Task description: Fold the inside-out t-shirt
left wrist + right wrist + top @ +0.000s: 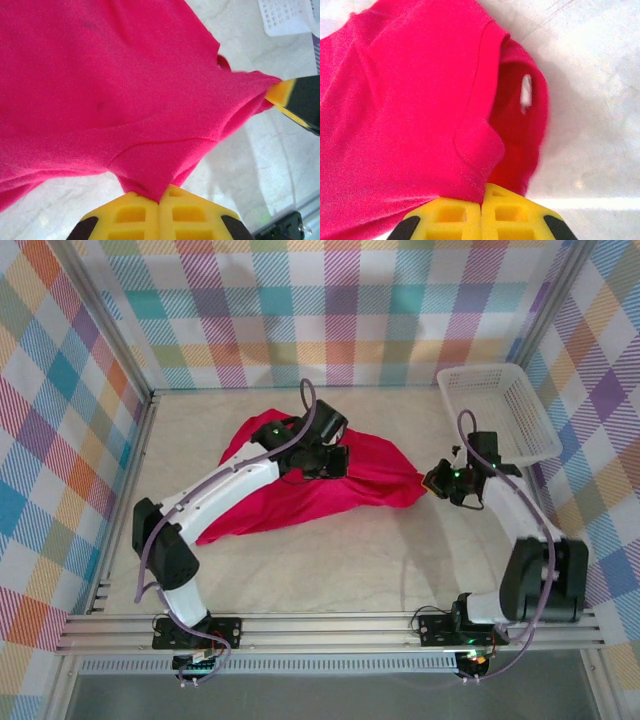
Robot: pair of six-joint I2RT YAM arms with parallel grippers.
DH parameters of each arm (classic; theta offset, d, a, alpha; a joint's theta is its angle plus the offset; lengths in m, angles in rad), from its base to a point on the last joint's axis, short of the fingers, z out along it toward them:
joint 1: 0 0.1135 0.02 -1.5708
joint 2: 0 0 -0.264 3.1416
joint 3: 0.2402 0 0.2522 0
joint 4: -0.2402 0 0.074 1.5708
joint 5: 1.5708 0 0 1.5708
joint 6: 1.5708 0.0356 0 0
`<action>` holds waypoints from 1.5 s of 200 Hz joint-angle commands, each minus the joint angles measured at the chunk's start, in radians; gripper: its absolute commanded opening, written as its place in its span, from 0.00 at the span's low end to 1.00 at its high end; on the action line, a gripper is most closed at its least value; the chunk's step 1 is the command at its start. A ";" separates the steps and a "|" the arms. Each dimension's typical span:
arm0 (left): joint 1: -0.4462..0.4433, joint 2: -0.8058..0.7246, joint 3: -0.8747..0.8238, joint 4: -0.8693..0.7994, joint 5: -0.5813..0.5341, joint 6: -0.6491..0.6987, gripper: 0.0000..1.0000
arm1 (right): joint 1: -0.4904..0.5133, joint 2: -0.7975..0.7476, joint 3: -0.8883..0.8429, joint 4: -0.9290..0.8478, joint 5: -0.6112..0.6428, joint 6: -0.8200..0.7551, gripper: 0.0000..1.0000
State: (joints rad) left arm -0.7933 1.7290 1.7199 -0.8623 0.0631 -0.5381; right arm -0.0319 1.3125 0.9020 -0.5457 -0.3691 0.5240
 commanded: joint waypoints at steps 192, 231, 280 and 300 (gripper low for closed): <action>0.052 0.323 -0.010 0.151 0.091 -0.104 0.07 | 0.097 -0.066 0.053 -0.114 0.153 -0.070 0.45; 0.062 0.372 0.025 0.141 0.121 -0.110 0.08 | 0.177 -0.104 -0.066 0.067 0.041 -0.049 0.37; 0.068 0.332 0.009 0.138 0.087 -0.124 0.08 | 0.315 0.072 -0.009 0.137 0.074 -0.096 0.43; 0.075 0.311 0.022 0.123 0.077 -0.122 0.08 | 0.372 0.156 0.014 0.167 0.127 -0.112 0.56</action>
State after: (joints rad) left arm -0.7353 2.0861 1.7206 -0.7197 0.1631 -0.6441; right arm 0.2836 1.3899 0.8761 -0.4423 -0.2859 0.4458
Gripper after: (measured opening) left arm 0.077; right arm 0.495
